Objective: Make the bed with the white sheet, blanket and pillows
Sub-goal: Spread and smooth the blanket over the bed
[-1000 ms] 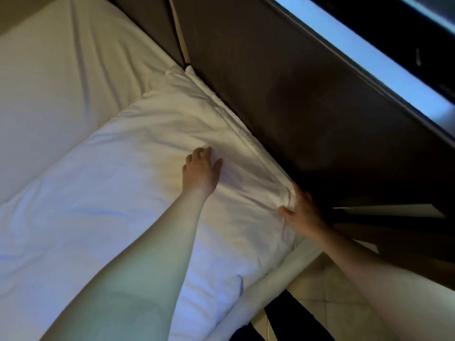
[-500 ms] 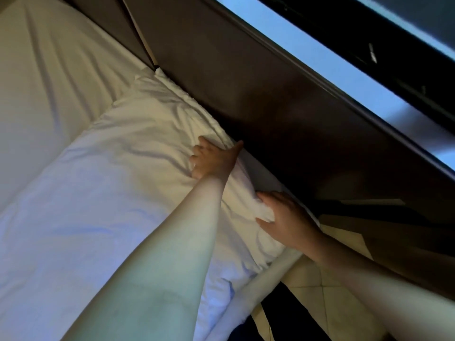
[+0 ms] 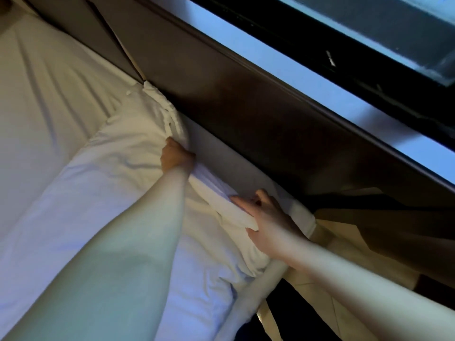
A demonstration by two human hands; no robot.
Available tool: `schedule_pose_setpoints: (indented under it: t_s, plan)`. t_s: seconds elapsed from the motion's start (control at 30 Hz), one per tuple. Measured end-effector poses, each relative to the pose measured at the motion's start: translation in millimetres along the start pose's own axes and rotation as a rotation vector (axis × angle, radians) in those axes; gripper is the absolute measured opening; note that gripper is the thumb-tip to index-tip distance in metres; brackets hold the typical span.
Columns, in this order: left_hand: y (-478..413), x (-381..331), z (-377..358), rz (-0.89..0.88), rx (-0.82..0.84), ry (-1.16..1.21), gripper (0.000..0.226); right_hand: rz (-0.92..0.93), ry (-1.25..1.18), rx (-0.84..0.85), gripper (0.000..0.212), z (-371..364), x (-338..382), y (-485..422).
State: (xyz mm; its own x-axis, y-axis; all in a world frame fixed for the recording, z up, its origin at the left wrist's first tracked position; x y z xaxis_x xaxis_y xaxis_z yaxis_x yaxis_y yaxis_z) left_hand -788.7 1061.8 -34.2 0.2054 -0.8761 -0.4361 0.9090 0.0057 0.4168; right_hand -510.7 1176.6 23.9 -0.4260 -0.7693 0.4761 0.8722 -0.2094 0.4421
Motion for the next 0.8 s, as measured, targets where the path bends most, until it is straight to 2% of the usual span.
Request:
schedule_pose_setpoints:
  t_s: [0.1, 0.23, 0.4, 0.53, 0.6, 0.8]
  plan:
    - [0, 23, 27, -0.001, 0.002, 0.092, 0.049, -0.107, -0.004, 0.119, 0.092, -11, 0, 1]
    - [13, 51, 75, -0.062, -0.023, 0.213, 0.045, -0.005, 0.127, 0.139, 0.055, -9, 37, 15]
    - [34, 120, 150, -0.106, -0.067, 0.3, 0.054, 0.069, 0.076, 0.116, 0.071, -10, 104, 53]
    - [63, 193, 205, -0.105, -0.085, 0.354, 0.029, 0.109, 0.105, 0.098, 0.073, -40, 164, 84]
    - [77, 232, 228, -0.111, -0.101, 0.402, 0.026, 0.144, 0.136, 0.057, 0.07, -59, 198, 102]
    - [126, 354, 299, -0.126, -0.107, 0.539, 0.041, 0.21, 0.114, 0.02, 0.07, -151, 299, 173]
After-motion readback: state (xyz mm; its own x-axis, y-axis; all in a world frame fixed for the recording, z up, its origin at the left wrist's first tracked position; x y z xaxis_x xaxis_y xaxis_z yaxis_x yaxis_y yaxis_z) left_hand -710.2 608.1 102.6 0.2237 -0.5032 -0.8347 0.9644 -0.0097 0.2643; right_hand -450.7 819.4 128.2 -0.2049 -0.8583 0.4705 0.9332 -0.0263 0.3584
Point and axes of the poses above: each hand's wrist, its own y-axis away from the middle knuckle, its own z-axis out of the back of the hand, x = y × z, the point moved 10 cm from there along -y, towards the middle knuckle, and after that the axes turned 6 degrees about y, right-handed, at the moved point
